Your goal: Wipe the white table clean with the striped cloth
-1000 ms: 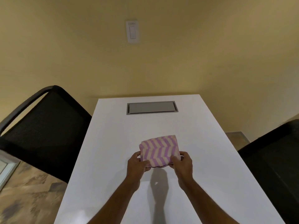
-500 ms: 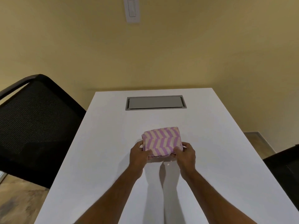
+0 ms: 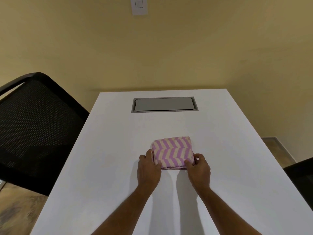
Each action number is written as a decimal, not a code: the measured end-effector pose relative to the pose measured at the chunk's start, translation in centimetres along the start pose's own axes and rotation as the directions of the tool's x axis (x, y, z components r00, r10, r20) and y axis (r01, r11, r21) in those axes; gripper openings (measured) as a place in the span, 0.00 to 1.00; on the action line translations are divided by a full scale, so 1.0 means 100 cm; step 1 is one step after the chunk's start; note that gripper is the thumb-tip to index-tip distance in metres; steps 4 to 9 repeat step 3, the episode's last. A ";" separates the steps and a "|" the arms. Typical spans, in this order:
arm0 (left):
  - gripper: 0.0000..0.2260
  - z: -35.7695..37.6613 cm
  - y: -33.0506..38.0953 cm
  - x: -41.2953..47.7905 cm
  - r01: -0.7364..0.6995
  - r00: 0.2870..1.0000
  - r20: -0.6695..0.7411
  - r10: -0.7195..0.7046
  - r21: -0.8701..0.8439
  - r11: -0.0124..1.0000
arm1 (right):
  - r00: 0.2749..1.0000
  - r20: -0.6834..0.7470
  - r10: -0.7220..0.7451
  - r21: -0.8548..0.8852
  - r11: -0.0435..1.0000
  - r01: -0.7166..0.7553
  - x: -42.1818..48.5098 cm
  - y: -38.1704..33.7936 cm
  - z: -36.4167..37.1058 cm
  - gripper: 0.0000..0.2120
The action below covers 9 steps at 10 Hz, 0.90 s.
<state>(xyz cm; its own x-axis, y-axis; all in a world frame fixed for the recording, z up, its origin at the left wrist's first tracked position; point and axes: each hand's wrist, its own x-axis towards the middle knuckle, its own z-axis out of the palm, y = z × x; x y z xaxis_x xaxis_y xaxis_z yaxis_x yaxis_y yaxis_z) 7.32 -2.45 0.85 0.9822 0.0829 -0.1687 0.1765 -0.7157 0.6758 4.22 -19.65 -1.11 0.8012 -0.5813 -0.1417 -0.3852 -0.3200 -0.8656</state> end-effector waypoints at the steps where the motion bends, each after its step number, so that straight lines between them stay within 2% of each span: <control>1: 0.32 -0.006 -0.002 -0.013 -0.011 1.000 -0.027 0.013 0.062 0.998 | 0.999 -0.010 -0.043 -0.115 0.992 0.042 -0.010 -0.004 -0.007 0.20; 2: 0.33 -0.015 -0.003 -0.031 -0.056 0.997 -0.055 0.061 0.085 0.995 | 0.983 -0.008 -0.184 -0.153 0.972 0.181 -0.030 -0.012 -0.014 0.20; 3: 0.34 -0.026 0.001 -0.051 -0.160 0.984 -0.062 0.168 0.111 0.981 | 0.945 0.025 -0.325 -0.254 0.913 0.320 -0.050 -0.026 -0.022 0.21; 9: 0.34 -0.026 0.001 -0.051 -0.160 0.984 -0.062 0.168 0.111 0.981 | 0.945 0.025 -0.325 -0.254 0.913 0.320 -0.050 -0.026 -0.022 0.21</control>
